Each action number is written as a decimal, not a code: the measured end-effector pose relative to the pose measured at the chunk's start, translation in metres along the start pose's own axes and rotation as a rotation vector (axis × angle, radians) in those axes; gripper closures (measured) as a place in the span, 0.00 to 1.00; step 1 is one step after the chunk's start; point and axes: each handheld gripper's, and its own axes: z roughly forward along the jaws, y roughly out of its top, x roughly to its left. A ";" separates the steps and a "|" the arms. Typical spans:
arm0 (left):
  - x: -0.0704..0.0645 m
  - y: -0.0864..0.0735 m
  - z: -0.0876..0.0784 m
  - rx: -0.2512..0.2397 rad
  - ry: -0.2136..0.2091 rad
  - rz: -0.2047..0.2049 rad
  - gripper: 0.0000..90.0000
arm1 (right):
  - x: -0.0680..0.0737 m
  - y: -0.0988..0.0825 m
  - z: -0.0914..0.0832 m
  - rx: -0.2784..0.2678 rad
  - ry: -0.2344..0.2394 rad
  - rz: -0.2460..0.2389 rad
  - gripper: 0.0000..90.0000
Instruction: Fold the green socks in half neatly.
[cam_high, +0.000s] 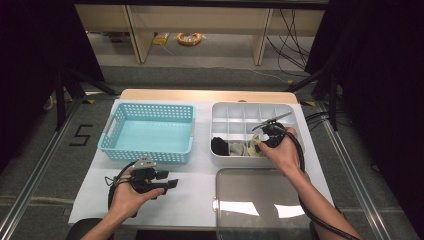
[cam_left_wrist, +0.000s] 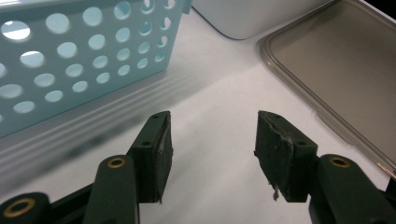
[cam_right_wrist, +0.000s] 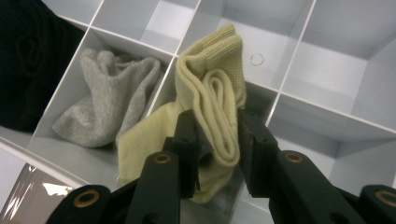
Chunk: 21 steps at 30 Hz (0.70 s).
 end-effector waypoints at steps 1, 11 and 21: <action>0.000 0.000 0.000 -0.002 -0.001 -0.002 0.50 | 0.000 0.000 0.001 0.003 -0.009 -0.006 0.80; 0.000 0.000 0.000 0.011 0.000 0.010 0.50 | 0.006 0.003 0.005 0.067 -0.033 -0.026 0.79; -0.002 -0.001 0.002 -0.004 0.001 0.001 0.50 | 0.010 0.002 0.006 0.077 -0.067 -0.051 0.77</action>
